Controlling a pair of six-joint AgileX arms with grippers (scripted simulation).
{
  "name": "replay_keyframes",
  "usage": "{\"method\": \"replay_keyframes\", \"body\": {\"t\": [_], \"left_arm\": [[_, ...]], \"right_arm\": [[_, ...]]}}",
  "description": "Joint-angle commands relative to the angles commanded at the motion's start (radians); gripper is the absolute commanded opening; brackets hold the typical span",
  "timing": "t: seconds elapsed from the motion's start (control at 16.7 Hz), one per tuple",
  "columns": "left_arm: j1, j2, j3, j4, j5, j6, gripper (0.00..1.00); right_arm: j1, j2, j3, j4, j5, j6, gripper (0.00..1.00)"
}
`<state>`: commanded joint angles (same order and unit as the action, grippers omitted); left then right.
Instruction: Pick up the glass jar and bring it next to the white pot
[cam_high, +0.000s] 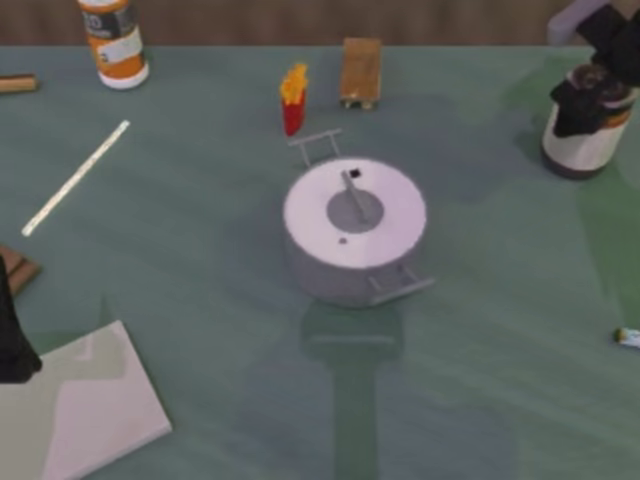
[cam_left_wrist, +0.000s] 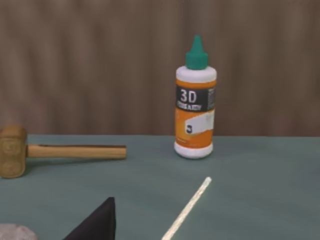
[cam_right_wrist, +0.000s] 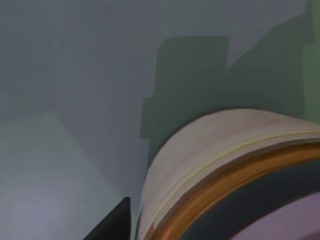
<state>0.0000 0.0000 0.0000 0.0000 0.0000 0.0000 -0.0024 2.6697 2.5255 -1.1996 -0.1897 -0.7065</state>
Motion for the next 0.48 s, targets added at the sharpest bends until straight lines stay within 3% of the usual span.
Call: {"method": "replay_keyframes", "body": {"t": [0.24,0.48], "left_arm": [[0.0,0.0,0.0,0.0,0.0,0.0,1.0],[0.0,0.0,0.0,0.0,0.0,0.0,1.0]], "right_arm": [[0.0,0.0,0.0,0.0,0.0,0.0,0.02],[0.0,0.0,0.0,0.0,0.0,0.0,0.0]]}}
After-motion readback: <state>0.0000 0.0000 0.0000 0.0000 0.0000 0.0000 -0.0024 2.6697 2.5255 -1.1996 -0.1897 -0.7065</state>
